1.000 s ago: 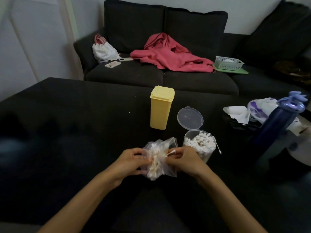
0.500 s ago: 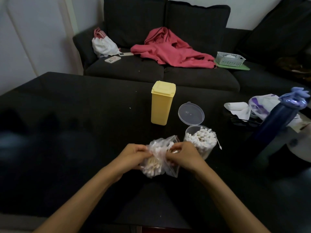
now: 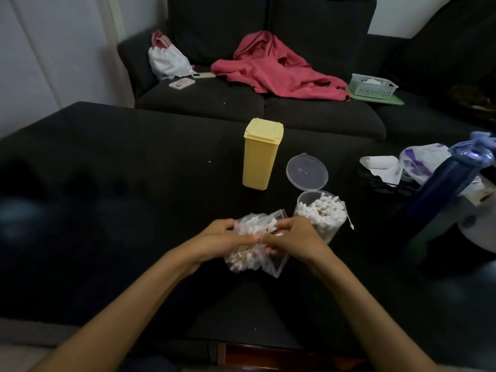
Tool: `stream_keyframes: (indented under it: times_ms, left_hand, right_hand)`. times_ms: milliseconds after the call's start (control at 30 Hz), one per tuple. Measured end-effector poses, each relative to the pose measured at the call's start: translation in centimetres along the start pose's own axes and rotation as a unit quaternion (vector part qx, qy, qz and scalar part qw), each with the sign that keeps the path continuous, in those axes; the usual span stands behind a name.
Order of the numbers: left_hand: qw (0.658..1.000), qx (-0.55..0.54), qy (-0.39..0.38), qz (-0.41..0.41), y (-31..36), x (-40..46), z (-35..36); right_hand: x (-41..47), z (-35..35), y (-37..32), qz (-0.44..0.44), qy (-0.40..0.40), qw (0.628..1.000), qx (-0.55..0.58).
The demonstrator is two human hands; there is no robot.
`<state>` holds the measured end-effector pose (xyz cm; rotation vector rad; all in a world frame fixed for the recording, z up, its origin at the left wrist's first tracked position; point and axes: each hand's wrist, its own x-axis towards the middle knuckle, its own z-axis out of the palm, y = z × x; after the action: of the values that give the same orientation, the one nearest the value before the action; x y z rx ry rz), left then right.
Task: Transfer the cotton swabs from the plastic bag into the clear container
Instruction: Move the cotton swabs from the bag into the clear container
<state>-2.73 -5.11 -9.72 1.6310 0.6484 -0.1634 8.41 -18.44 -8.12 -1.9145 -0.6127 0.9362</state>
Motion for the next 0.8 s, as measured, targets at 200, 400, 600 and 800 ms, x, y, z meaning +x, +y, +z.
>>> stream_keyframes:
  times_ms: [200, 400, 600, 800]
  left_hand:
    - [0.996, -0.059, 0.070, 0.017, -0.5, 0.5, -0.1]
    - [0.994, -0.067, 0.081, 0.040, -0.6, 0.5, 0.1]
    - [0.995, -0.046, 0.062, 0.062, -0.8, 0.8, 0.1]
    - [0.988, 0.060, 0.109, 0.096, -1.0, 1.3, -0.2]
  right_hand:
    - [-0.1, -1.0, -0.3, 0.030, -0.016, 0.998, 0.061]
    - [-0.4, -1.3, -0.7, 0.051, -0.065, 0.996, 0.042]
    - [-0.1, -0.9, -0.7, 0.074, -0.060, 0.995, 0.017]
    - [-0.4, -2.3, -1.1, 0.079, -0.057, 0.995, 0.015]
